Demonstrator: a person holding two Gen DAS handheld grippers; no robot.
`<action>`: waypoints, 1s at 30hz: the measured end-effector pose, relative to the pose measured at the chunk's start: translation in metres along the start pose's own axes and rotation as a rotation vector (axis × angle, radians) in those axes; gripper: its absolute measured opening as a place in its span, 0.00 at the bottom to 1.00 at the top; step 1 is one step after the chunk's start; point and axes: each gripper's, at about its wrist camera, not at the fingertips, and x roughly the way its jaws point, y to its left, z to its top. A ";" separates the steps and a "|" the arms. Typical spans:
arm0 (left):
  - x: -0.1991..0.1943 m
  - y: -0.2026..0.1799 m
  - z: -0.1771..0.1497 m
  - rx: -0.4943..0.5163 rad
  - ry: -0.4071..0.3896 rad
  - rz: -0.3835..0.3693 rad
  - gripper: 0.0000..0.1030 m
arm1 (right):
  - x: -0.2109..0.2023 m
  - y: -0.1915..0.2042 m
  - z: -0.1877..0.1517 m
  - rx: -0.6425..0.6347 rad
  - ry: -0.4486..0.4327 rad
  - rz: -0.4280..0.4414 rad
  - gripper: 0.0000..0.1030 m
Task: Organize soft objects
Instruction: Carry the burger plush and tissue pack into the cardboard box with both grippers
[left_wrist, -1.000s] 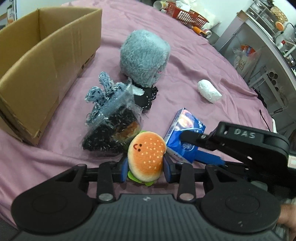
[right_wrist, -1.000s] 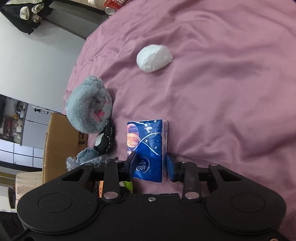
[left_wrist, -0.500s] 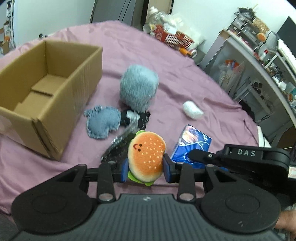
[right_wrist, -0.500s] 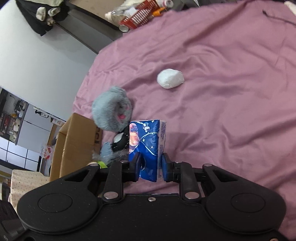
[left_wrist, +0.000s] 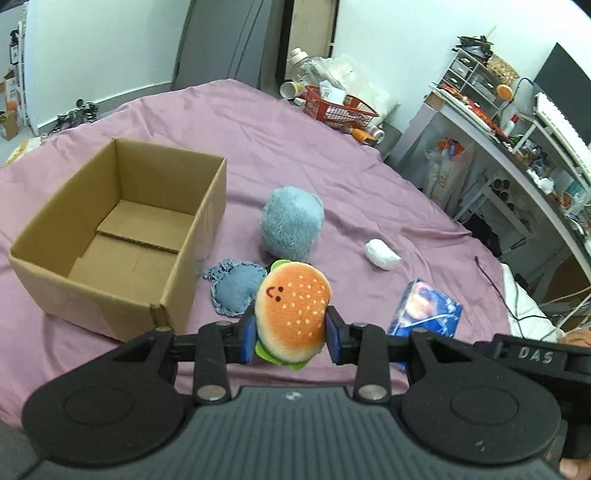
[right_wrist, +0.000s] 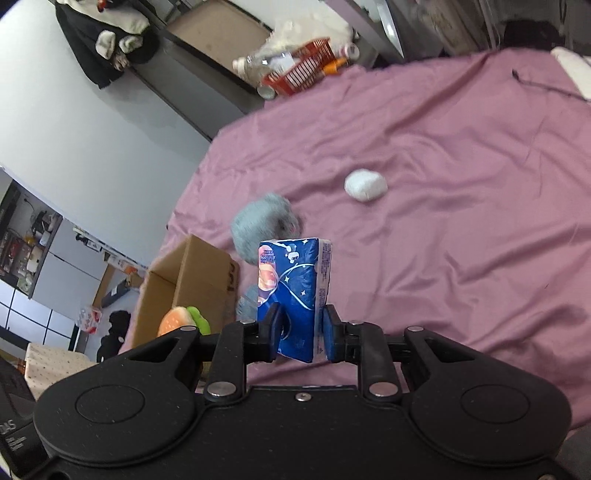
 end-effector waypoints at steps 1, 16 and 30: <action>-0.002 0.001 0.003 0.001 0.002 -0.006 0.35 | -0.003 0.003 0.002 -0.007 -0.009 0.000 0.22; -0.031 0.035 0.033 0.019 -0.085 0.040 0.35 | -0.006 0.066 0.007 -0.077 -0.055 0.042 0.22; -0.026 0.099 0.052 -0.114 -0.099 0.128 0.35 | 0.032 0.129 0.003 -0.136 -0.022 0.114 0.22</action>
